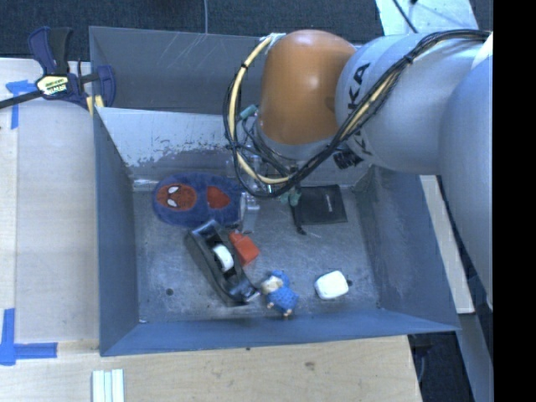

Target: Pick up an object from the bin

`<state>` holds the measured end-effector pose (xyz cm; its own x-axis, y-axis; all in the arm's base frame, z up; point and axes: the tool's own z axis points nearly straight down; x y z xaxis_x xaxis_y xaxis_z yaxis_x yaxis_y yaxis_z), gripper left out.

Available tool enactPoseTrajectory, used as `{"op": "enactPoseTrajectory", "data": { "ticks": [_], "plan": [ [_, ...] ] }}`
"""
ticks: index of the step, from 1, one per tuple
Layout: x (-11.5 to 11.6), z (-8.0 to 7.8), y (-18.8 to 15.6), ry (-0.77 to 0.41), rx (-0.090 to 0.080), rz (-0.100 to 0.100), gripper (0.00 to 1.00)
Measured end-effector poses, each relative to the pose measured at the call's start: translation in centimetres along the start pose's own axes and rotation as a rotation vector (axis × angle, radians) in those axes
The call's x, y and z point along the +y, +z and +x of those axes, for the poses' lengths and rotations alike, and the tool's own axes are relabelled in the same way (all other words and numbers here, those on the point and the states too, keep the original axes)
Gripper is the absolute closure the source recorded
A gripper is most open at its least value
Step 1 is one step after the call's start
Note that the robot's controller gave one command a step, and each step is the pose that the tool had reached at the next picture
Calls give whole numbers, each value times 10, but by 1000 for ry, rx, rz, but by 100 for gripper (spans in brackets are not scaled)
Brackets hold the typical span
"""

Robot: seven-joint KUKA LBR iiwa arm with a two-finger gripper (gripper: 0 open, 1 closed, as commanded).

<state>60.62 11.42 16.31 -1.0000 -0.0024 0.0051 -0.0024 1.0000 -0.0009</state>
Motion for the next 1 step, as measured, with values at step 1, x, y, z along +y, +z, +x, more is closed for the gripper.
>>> {"op": "enactPoseTrajectory", "data": {
  "ticks": [1],
  "plan": [
    [16, -21, 90, -339, -17, 2, 0]
  ]
}}
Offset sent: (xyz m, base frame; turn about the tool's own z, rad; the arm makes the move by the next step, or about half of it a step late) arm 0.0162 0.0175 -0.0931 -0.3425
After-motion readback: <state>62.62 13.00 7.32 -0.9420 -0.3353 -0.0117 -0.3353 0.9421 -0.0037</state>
